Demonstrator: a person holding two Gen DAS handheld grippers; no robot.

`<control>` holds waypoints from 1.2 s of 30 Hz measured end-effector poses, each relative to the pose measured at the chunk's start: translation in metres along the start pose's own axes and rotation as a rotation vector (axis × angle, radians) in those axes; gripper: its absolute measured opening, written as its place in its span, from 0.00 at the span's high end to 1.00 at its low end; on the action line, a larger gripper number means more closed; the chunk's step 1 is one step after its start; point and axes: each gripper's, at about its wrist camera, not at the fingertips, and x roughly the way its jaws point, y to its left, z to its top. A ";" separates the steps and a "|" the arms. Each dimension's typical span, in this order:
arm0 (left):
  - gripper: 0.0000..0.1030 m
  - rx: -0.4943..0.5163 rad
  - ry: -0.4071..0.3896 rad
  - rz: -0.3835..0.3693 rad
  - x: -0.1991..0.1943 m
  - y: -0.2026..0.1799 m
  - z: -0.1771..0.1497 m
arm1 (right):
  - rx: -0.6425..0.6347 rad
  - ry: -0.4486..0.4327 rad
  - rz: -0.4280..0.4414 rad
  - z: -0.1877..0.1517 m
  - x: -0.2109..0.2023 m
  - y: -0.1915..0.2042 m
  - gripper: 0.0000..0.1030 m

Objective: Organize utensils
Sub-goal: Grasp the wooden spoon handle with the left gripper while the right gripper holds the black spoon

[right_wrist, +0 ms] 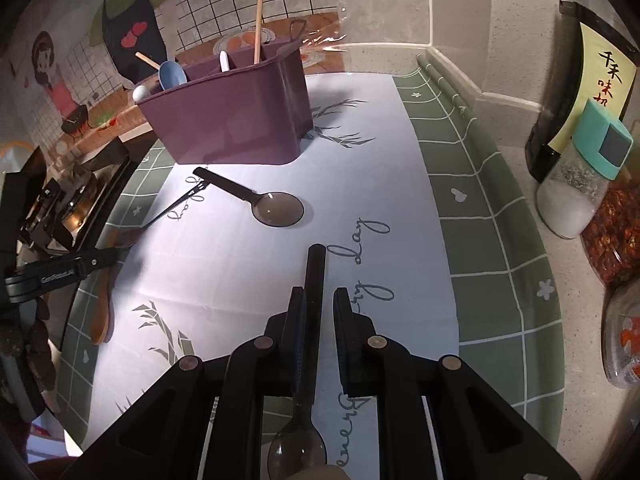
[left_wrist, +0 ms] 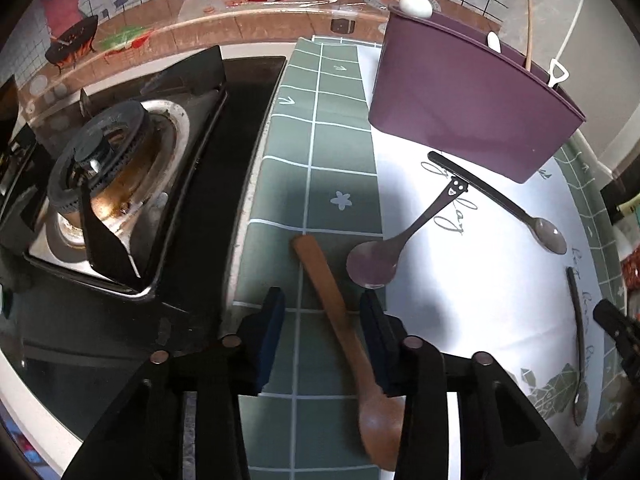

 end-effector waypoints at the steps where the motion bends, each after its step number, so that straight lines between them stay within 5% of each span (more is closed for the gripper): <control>1: 0.64 -0.007 0.000 -0.012 0.000 0.000 0.001 | -0.006 0.004 0.000 0.000 0.001 0.001 0.86; 5: 0.84 -0.007 0.014 -0.088 0.000 -0.006 0.000 | -0.008 0.031 0.004 -0.001 0.009 0.004 0.86; 15: 0.95 -0.001 0.014 -0.186 -0.017 -0.007 -0.017 | -0.066 0.072 -0.037 0.003 0.028 0.017 0.86; 22: 0.96 0.002 -0.036 -0.199 -0.040 -0.004 -0.012 | -0.090 0.059 0.016 0.005 0.023 0.025 0.89; 36: 0.81 0.043 0.047 -0.149 -0.013 -0.012 -0.016 | -0.076 0.020 0.022 0.007 0.002 0.022 0.89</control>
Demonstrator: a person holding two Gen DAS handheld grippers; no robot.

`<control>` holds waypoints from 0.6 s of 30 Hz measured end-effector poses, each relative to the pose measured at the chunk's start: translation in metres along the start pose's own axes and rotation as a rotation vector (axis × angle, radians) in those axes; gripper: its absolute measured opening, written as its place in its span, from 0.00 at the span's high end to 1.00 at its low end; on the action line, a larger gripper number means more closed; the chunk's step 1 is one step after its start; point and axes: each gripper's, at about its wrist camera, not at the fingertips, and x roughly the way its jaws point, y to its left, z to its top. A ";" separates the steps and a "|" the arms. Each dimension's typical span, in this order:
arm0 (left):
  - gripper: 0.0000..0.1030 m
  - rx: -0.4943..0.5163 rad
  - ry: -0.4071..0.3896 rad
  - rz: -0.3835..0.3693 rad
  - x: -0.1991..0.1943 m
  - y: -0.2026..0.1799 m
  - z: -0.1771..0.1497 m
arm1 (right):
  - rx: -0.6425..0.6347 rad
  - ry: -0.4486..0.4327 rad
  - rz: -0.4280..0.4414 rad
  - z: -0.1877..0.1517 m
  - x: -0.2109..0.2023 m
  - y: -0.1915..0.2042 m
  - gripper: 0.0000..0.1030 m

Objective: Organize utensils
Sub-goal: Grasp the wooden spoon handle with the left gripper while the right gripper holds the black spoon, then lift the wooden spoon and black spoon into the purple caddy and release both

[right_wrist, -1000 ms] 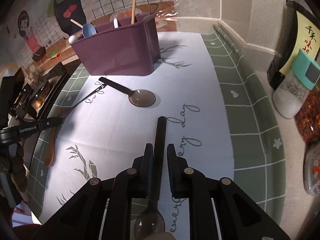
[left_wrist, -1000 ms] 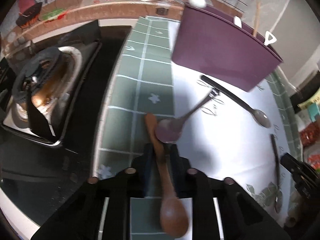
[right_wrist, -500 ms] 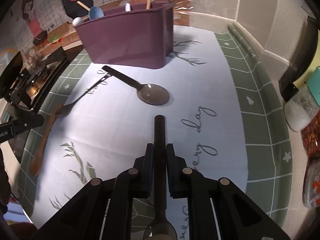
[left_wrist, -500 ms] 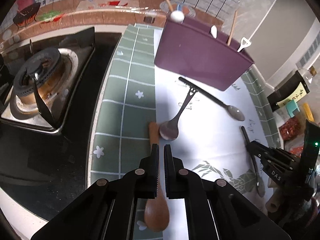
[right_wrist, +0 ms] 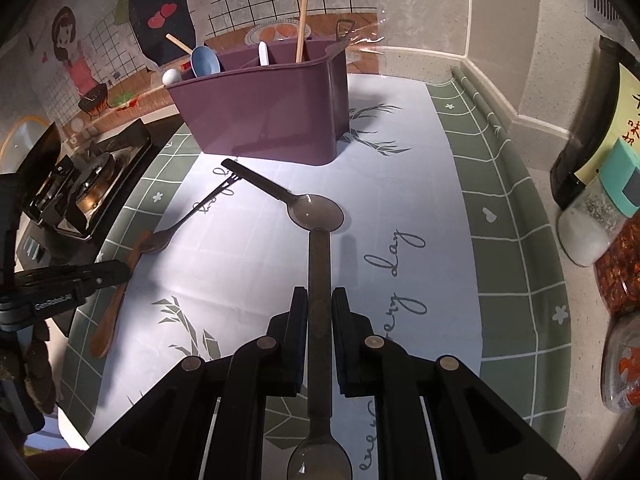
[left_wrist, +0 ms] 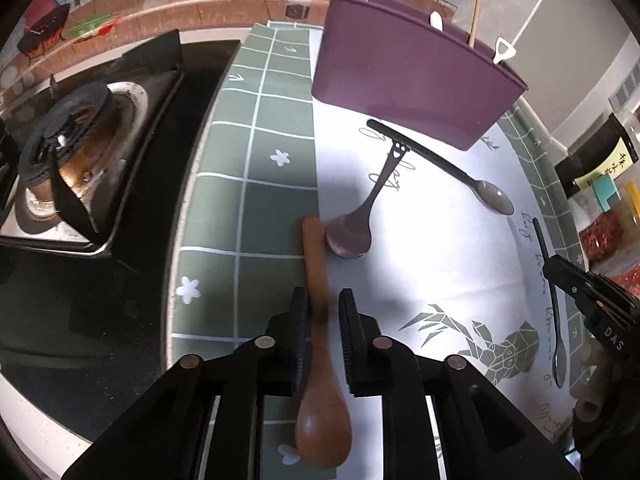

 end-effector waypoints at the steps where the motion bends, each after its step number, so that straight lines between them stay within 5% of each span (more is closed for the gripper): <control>1: 0.80 0.006 -0.004 0.005 0.000 -0.002 0.001 | -0.001 0.001 0.000 -0.001 -0.001 0.000 0.89; 11: 0.80 0.081 -0.025 0.137 0.007 -0.013 0.005 | 0.017 -0.029 -0.025 -0.005 -0.011 -0.009 0.89; 14: 0.89 0.043 -0.021 0.090 0.007 -0.007 0.008 | 0.023 -0.047 -0.020 -0.002 -0.016 -0.010 0.89; 18: 0.89 -0.015 -0.085 0.063 -0.007 0.002 0.007 | 0.032 -0.071 0.001 0.005 -0.024 -0.010 0.89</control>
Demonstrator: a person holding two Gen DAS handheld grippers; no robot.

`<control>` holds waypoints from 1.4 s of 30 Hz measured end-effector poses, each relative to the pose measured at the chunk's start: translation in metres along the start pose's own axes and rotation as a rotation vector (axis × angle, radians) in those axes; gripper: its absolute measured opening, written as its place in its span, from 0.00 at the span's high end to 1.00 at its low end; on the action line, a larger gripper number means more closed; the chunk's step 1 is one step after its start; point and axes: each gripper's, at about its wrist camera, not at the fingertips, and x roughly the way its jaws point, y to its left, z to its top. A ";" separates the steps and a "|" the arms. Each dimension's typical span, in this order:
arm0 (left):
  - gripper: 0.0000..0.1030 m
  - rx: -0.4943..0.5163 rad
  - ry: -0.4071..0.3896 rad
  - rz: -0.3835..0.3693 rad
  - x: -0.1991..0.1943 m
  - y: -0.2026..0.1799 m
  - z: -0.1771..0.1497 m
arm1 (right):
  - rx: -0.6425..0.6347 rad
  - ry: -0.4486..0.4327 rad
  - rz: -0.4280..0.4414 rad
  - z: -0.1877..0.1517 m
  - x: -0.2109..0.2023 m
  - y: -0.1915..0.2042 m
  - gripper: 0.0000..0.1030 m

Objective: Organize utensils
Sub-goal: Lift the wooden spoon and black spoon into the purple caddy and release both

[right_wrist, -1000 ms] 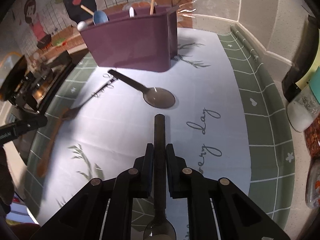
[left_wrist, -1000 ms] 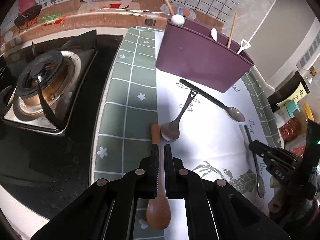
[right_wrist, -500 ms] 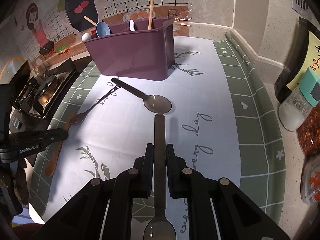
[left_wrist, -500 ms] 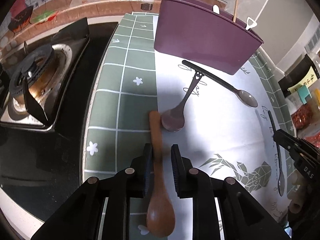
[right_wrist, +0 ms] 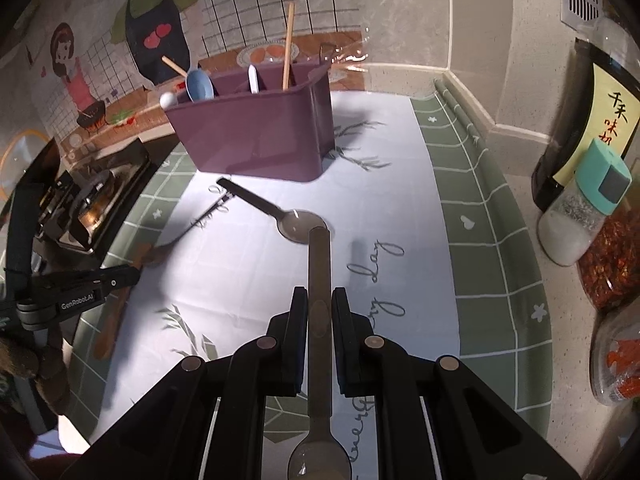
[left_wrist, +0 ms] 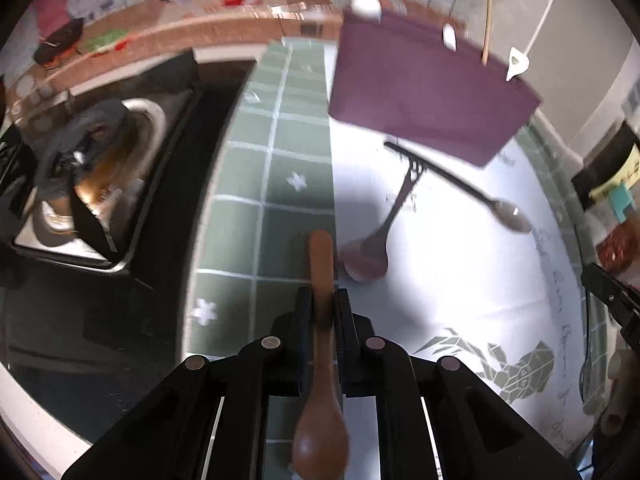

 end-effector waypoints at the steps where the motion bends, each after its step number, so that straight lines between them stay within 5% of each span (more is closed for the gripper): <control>1: 0.89 -0.006 -0.015 -0.017 -0.007 0.002 0.001 | 0.010 -0.013 0.013 0.003 -0.005 -0.001 0.89; 10: 0.89 -0.026 -0.152 -0.127 -0.067 -0.002 0.010 | 0.050 -0.063 0.057 0.022 -0.020 -0.008 0.89; 29: 0.89 0.032 -0.281 -0.154 -0.114 -0.018 0.029 | 0.001 -0.065 0.012 0.029 -0.016 0.004 0.89; 32: 0.89 0.072 -0.364 -0.172 -0.144 -0.027 0.054 | -0.033 -0.147 0.024 0.056 -0.038 0.012 0.89; 38: 0.89 0.172 -0.578 -0.167 -0.212 -0.053 0.121 | -0.114 -0.589 0.066 0.154 -0.158 0.039 0.89; 42: 0.89 0.164 -0.596 -0.220 -0.218 -0.059 0.172 | -0.127 -0.712 0.097 0.194 -0.178 0.047 0.89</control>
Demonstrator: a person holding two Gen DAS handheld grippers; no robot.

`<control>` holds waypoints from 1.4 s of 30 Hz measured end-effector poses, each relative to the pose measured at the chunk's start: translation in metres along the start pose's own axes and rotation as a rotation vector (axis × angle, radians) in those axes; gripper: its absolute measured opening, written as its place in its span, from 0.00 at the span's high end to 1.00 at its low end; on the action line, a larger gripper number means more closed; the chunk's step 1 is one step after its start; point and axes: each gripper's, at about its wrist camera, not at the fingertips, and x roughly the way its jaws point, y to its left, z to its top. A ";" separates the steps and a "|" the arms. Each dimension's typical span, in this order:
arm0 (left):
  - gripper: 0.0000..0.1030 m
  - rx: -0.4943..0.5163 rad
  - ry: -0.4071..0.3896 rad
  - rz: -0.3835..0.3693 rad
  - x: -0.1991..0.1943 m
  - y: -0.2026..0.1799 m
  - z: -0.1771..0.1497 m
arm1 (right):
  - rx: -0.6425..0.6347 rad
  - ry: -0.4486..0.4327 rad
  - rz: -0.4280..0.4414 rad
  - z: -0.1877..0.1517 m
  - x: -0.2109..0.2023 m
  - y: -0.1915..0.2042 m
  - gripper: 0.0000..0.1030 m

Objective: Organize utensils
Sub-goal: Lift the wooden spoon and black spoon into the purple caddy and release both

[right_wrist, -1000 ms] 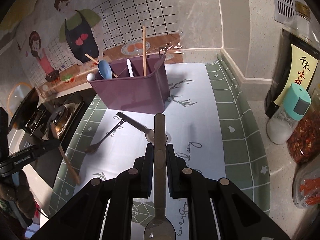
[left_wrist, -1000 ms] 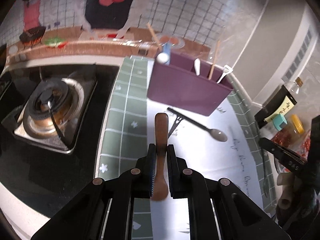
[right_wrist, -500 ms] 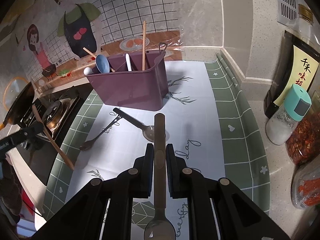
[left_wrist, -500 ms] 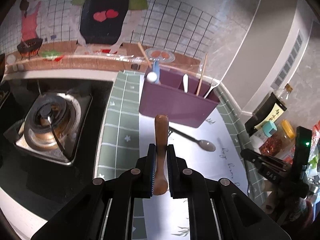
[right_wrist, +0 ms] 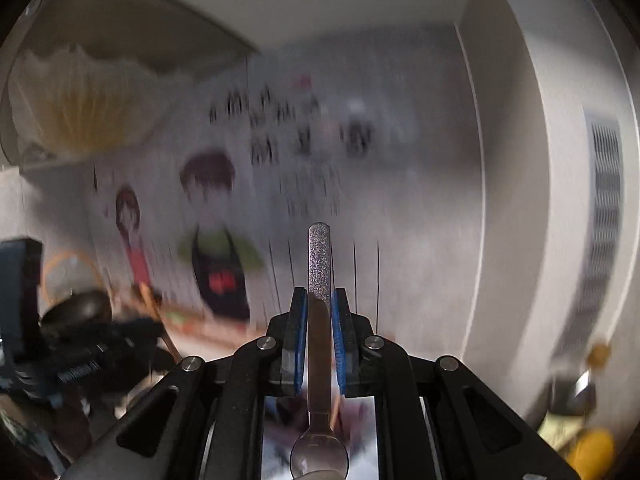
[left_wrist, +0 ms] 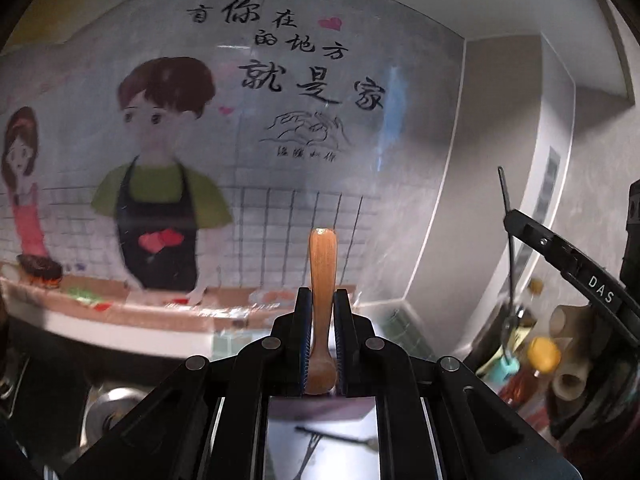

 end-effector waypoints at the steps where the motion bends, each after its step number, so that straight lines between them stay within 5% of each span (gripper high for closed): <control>1: 0.89 -0.008 0.006 -0.004 0.006 0.003 0.004 | 0.009 -0.005 -0.001 0.004 0.010 -0.001 0.89; 13: 0.89 -0.060 0.131 -0.030 0.092 0.035 -0.007 | 0.096 0.148 -0.018 -0.061 0.133 -0.014 0.89; 24: 0.89 -0.128 0.224 -0.046 0.150 0.056 -0.041 | 0.097 0.210 -0.074 -0.106 0.177 -0.019 0.89; 28: 0.86 -0.185 0.255 -0.084 0.161 0.064 -0.057 | 0.121 0.262 -0.054 -0.122 0.182 -0.023 0.87; 33: 0.64 -0.226 0.278 -0.094 0.158 0.070 -0.070 | 0.083 0.342 -0.066 -0.138 0.170 -0.021 0.84; 37: 0.48 -0.258 0.255 -0.108 0.131 0.072 -0.075 | 0.075 0.326 -0.048 -0.134 0.128 -0.023 0.81; 42: 0.40 -0.227 0.240 -0.039 0.078 0.073 -0.100 | 0.060 0.471 0.165 -0.151 0.088 -0.016 0.71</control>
